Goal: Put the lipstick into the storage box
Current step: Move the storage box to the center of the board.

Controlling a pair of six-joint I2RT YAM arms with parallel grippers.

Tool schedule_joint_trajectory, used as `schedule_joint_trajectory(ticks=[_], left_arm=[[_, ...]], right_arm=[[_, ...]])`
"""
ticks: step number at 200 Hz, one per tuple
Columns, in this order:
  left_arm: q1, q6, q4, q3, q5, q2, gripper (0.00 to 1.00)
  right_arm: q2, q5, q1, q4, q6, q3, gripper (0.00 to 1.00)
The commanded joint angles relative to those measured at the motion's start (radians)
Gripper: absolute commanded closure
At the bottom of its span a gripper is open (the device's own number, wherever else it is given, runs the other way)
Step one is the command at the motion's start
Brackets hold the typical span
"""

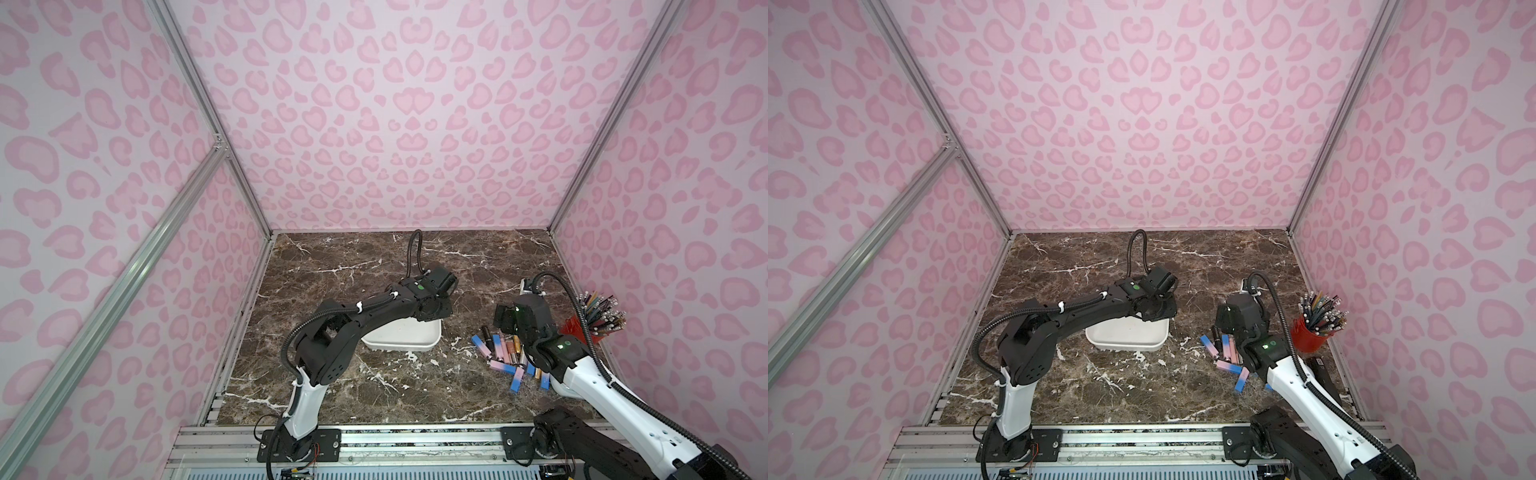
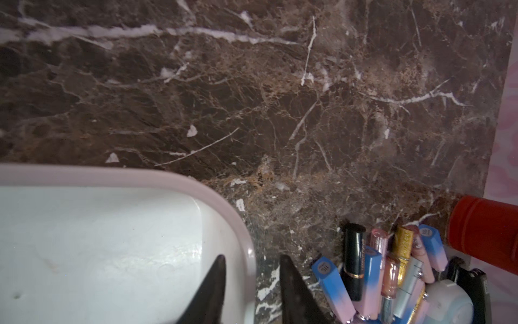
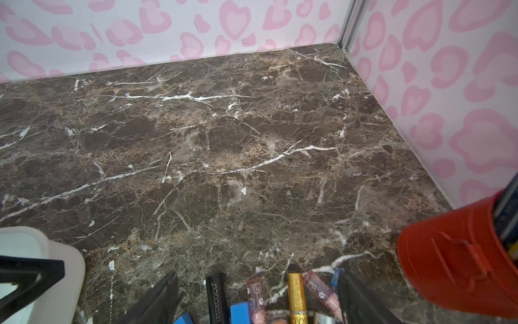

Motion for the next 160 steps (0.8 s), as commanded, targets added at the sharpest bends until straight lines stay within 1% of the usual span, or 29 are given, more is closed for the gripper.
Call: schedule_joint_trajectory(ticks=[1,7,25,60,77,95,100,116,132,160], left_arm=[[-0.003,0.023,0.035,-0.006,0.017,-0.029,0.41],[-0.003,0.028,0.035,-0.013,0.013,-0.041,0.38],[-0.003,0.042,0.032,-0.039,-0.001,-0.088,0.34],[-0.002,0.103,-0.026,-0.08,-0.089,-0.212,0.33],[0.012,0.141,-0.03,-0.143,-0.122,-0.292,0.32],[0.057,0.161,-0.007,-0.231,-0.116,-0.38,0.3],[0.073,0.168,0.002,-0.282,-0.114,-0.401,0.3],[0.124,0.195,0.03,-0.375,-0.132,-0.472,0.27],[0.177,0.225,0.033,-0.446,-0.157,-0.527,0.25],[0.249,0.252,0.061,-0.562,-0.183,-0.633,0.18]], right_arm=[[0.005,-0.007,0.001,-0.008,0.003,-0.008,0.09],[0.008,-0.013,0.001,-0.004,0.003,-0.006,0.1],[0.017,-0.037,0.002,-0.003,0.003,-0.005,0.11],[0.04,-0.072,0.003,-0.025,0.008,0.005,0.19],[0.066,-0.082,0.009,-0.058,0.007,0.031,0.22],[0.102,-0.083,0.029,-0.115,0.005,0.071,0.22],[0.111,-0.083,0.034,-0.13,0.005,0.082,0.22],[0.133,-0.088,0.052,-0.161,0.008,0.102,0.22],[0.149,-0.095,0.065,-0.178,0.023,0.109,0.22],[0.168,-0.088,0.093,-0.209,0.045,0.12,0.23]])
